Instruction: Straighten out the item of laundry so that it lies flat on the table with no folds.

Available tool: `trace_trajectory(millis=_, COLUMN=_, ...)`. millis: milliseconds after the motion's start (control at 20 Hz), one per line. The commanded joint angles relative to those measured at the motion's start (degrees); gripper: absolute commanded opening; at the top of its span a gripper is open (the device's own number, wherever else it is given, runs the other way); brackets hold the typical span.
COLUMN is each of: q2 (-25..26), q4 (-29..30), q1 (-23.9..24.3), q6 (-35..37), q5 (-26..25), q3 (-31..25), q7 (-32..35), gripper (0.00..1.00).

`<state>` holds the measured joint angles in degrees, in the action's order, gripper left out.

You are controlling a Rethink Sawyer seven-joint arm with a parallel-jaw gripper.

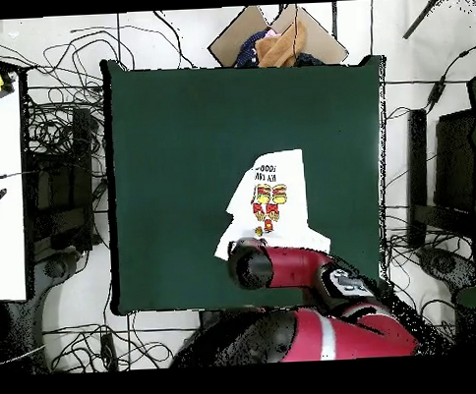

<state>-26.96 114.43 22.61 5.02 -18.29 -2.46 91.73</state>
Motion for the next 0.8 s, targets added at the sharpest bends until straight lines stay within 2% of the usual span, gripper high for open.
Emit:
trace_trajectory(millis=50, q2=2.9, q4=-1.5, q1=-6.4, q6=-1.1, q5=8.1, q3=-1.6, q7=16.0, gripper=0.00)
trace_trajectory(millis=150, q2=2.5, q4=-1.5, q1=-8.7, q6=1.2, q5=9.7, q3=-0.1, q7=15.6, gripper=0.00)
trace_trajectory(millis=400, q2=3.7, q4=-1.7, q1=-12.4, q6=2.0, q5=12.0, q3=2.3, q7=15.1, gripper=0.00)
trace_trajectory(millis=800, q2=8.1, q4=-2.9, q1=-14.7, q6=-2.7, q5=15.6, q3=4.3, q7=15.4, gripper=0.00)
